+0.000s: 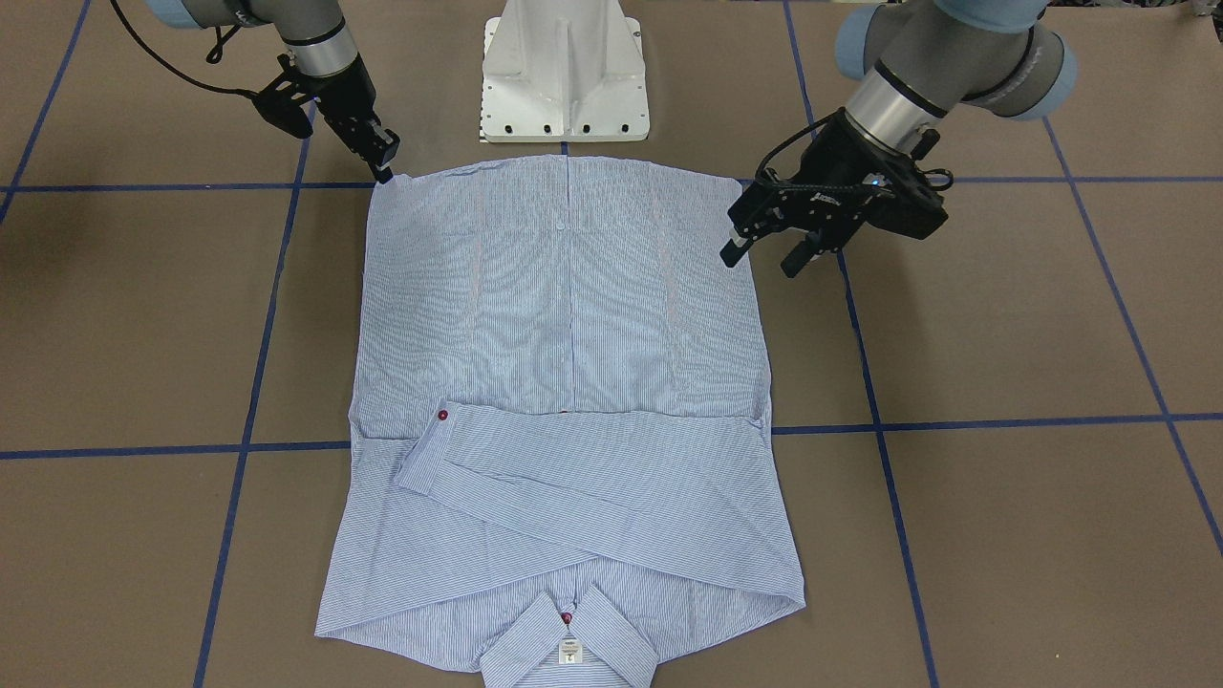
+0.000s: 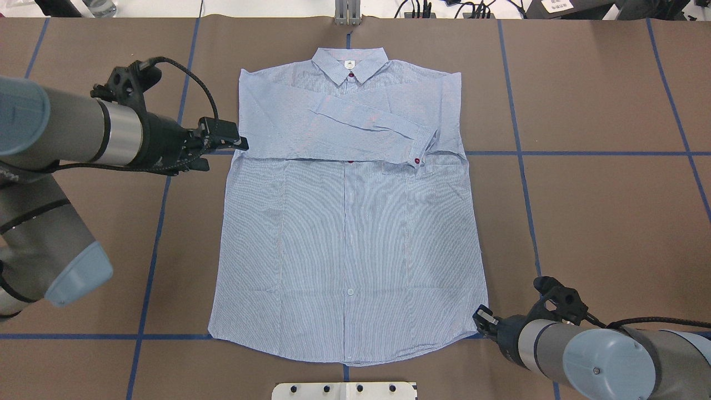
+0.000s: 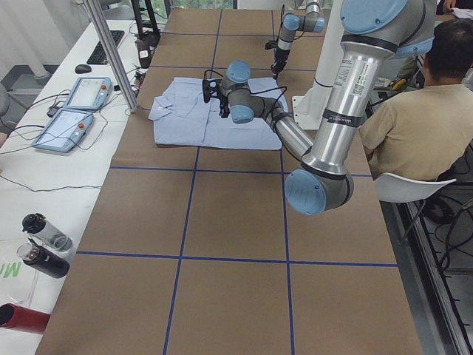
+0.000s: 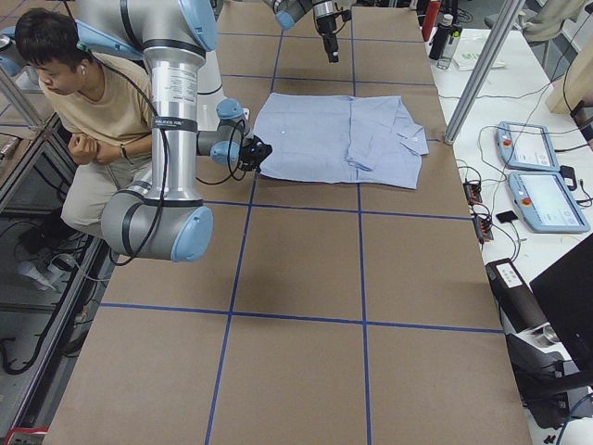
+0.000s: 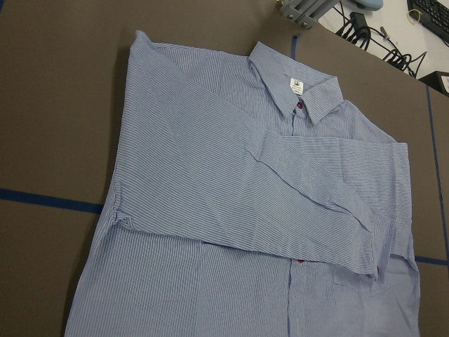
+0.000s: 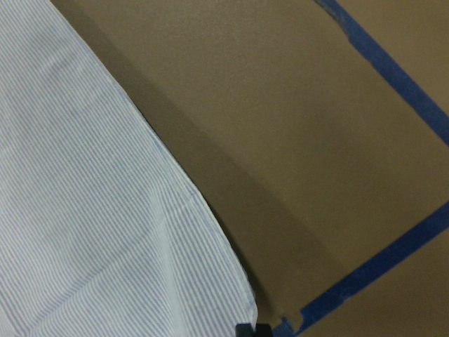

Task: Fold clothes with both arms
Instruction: 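Move the left gripper to the hem corner nearest it and grasp both hem corners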

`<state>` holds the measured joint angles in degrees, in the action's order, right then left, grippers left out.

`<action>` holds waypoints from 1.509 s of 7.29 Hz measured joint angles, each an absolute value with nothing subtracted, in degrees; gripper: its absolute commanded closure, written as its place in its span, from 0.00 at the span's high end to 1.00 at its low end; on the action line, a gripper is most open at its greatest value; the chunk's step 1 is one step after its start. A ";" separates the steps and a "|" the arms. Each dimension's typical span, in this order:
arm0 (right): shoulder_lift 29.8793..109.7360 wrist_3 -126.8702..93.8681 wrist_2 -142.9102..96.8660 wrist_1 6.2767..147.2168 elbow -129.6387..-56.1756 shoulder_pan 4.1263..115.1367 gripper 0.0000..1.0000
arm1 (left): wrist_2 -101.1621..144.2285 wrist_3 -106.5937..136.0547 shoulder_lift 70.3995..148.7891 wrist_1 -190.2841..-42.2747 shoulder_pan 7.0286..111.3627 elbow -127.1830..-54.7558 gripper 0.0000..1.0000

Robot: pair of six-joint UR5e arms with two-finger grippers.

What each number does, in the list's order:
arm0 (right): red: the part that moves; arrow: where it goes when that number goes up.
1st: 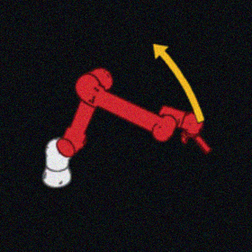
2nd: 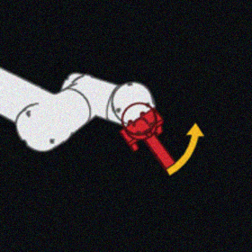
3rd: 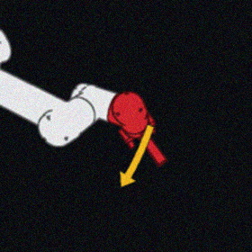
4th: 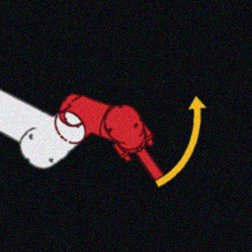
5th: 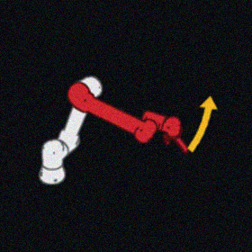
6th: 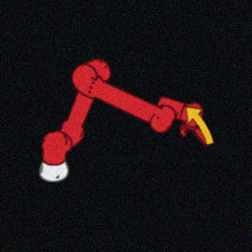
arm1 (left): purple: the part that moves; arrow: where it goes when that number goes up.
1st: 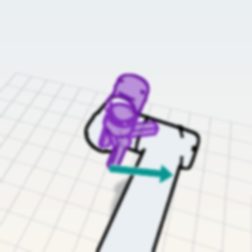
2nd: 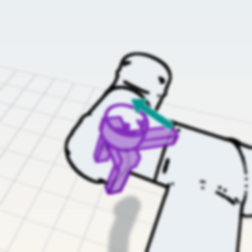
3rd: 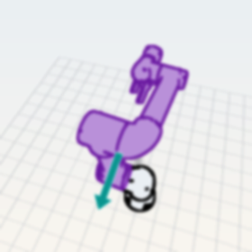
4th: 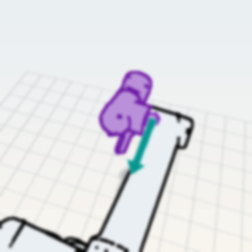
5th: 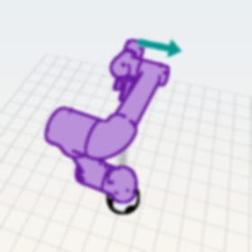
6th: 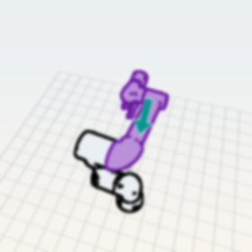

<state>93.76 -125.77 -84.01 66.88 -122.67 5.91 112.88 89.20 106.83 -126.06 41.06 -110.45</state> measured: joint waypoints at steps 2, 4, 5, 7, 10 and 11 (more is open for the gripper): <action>93.75 -125.77 -84.02 66.83 -123.16 5.89 0.00 | 106.62 94.70 100.23 -126.10 31.80 -113.62 0.94; 93.76 -125.77 -84.04 66.80 -123.81 5.89 0.00 | 102.08 100.95 95.43 -126.17 22.72 -115.18 0.89; 93.78 -125.77 -84.06 66.80 -124.08 5.90 0.00 | 99.99 102.99 93.39 -126.10 19.26 -116.11 0.87; 93.78 -125.77 -84.03 66.80 -124.24 5.91 0.00 | 96.06 105.21 89.28 -125.65 14.16 -117.20 0.83; 93.80 -125.75 -84.02 66.80 -124.27 5.89 0.00 | 93.57 107.42 88.31 -123.66 11.15 -116.98 0.81; 93.84 -125.72 -84.02 66.80 -124.28 5.89 0.00 | 93.46 107.58 88.52 -123.32 10.91 -116.81 0.79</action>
